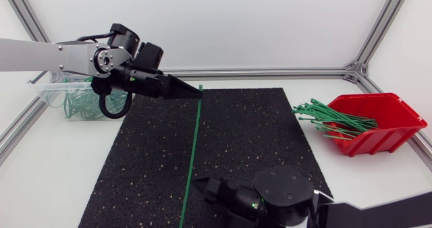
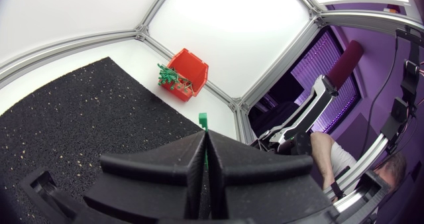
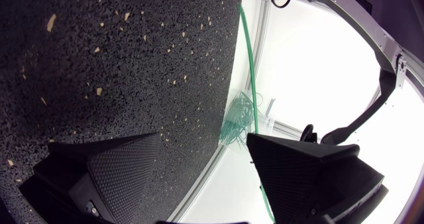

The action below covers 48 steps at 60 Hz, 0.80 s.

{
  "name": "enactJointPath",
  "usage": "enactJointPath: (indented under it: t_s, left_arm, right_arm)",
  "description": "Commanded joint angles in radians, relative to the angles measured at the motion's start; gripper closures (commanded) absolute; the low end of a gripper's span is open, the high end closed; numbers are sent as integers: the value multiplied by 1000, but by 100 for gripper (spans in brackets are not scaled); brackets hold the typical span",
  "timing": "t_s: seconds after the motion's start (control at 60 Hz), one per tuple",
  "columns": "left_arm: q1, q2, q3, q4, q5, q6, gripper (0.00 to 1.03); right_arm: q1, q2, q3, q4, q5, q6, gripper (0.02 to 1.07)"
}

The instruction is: Take a green cable tie from the red box, thread the tail through the head to close it, then place it in the transparent bin on the left.

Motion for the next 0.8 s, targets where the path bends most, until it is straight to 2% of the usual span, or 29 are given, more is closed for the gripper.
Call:
enactJointPath:
  t_s: [0.0, 0.283, 0.45, 0.733, 0.783]
  left_arm:
    - [9, 27, 28, -12, 2, 26, 100]
    - [18, 42, 48, -29, 2, 40, 100]
    - [-13, 39, 55, -43, 4, 40, 100]
    - [-7, 40, 54, -83, 4, 77, 100]
    - [-2, 40, 55, -84, 4, 78, 100]
  right_arm:
    - [11, -16, -26, 18, 6, -30, 12]
    - [18, -31, -61, 39, 20, -28, 12]
    - [18, 49, 8, 38, 0, -51, 12]
    - [15, 150, 112, 38, -40, -88, 13]
    - [18, 157, 118, 38, -40, -88, 16]
